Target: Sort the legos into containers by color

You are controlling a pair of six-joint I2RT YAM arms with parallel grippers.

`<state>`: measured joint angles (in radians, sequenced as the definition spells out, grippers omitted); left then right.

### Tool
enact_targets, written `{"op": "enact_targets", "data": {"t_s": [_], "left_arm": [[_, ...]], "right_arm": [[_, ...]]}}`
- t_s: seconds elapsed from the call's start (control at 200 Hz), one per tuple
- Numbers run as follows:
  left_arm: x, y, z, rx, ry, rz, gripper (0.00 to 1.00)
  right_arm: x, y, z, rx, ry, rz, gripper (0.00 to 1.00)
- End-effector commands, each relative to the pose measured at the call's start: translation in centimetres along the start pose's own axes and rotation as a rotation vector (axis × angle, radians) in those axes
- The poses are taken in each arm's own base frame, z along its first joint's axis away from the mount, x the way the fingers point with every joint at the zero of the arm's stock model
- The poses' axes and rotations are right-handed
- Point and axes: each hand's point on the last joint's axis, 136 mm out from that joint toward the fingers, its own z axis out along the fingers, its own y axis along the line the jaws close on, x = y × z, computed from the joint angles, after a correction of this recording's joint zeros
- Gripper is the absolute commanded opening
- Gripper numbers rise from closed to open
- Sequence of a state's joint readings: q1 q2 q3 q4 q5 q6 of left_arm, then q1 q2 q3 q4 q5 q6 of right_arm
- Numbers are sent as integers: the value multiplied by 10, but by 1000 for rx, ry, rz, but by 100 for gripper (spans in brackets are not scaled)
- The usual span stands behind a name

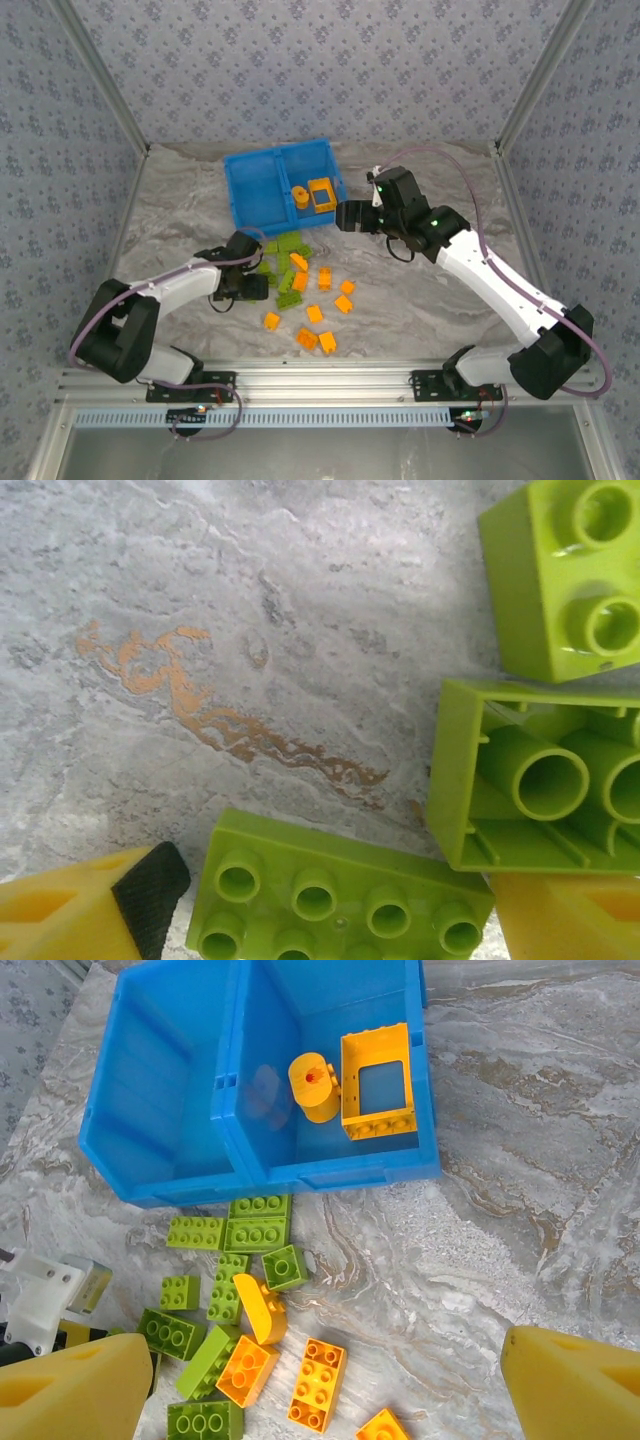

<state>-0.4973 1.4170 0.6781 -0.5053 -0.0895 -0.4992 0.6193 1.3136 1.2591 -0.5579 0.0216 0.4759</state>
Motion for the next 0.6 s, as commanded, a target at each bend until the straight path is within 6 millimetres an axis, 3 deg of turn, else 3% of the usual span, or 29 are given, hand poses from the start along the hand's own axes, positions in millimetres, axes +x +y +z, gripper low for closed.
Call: {"op": "enact_targets", "data": {"t_s": [0.0, 0.18, 0.32, 0.46, 0.595], "left_arm": [[31, 5, 8, -22, 133, 0, 77], [36, 5, 11, -35, 147, -4, 65], [27, 1, 2, -8, 92, -38, 59], [5, 1, -27, 8, -24, -87, 55], [-29, -2, -78, 39, -180, -114, 55]], "right_arm": [[3, -5, -6, 9, 6, 22, 93], [2, -4, -7, 7, -4, 39, 94], [2, -7, -11, 14, -11, 46, 94], [1, -10, -16, 22, -19, 47, 94], [0, -13, -20, 25, -28, 57, 94]]}}
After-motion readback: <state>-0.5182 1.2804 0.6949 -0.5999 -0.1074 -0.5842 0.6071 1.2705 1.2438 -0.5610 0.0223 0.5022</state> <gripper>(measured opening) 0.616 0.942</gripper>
